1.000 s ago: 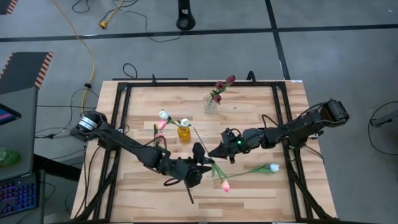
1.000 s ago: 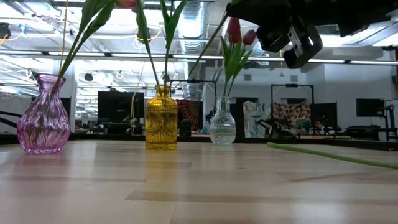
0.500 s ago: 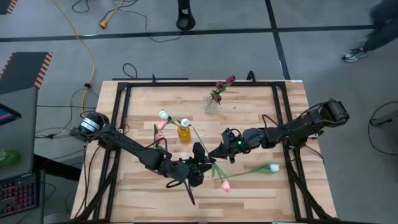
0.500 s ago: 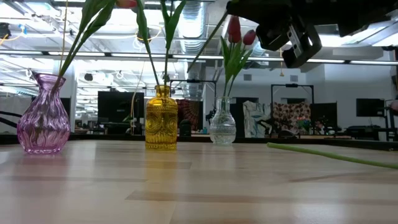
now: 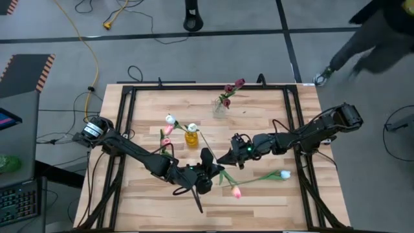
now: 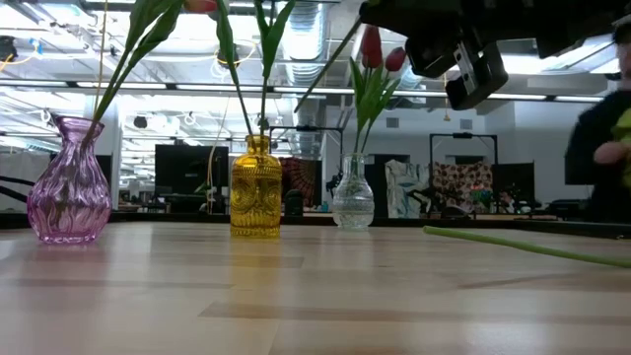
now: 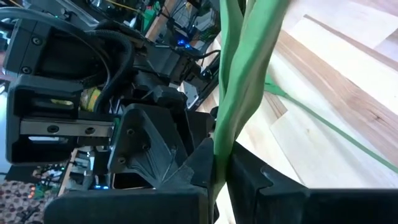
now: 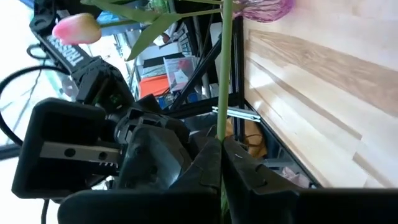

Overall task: Sort flowers into vase by color
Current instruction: Put the pink flower into the purple vase

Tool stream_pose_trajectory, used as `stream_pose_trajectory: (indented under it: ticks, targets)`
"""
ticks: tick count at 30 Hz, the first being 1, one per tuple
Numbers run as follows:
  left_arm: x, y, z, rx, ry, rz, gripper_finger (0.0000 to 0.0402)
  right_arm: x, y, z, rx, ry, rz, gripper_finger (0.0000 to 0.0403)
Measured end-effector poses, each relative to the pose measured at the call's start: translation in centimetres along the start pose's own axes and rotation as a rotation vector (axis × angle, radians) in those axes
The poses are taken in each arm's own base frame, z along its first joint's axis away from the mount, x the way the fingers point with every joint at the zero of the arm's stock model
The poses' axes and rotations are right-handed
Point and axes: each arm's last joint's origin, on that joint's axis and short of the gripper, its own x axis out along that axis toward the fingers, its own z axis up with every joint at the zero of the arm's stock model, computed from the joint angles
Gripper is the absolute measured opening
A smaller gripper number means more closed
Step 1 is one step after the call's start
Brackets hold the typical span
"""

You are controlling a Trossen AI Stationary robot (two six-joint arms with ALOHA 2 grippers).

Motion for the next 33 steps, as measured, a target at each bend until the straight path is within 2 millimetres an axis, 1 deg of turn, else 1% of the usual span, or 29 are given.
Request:
stream_pose_trajectory:
  ticks: [4,9,18,23,33]
  targets:
    - [0.0,0.0,0.0,-0.001,-0.003,-0.001,0.0015,0.0,0.0,0.0,-0.058,0.0,0.001,0.0042]
    - [0.0,0.0,0.0,-0.002,-0.004,-0.001,0.0015,0.0,0.0,0.0,-0.075,0.0,0.0,0.0058]
    - [-0.1,-0.1,0.2,-0.026,-0.017,-0.003,0.0016,0.0,0.0,0.0,-0.219,0.0,0.001,0.0076]
    - [-0.9,-0.7,1.1,-0.049,-0.06,-0.025,0.0016,0.0,0.0,0.0,-0.305,0.0,0.002,0.009]
    - [-3.4,-1.0,4.6,-0.205,-0.103,0.03,0.0016,0.0,0.0,0.0,-0.564,0.007,0.0,0.0093]
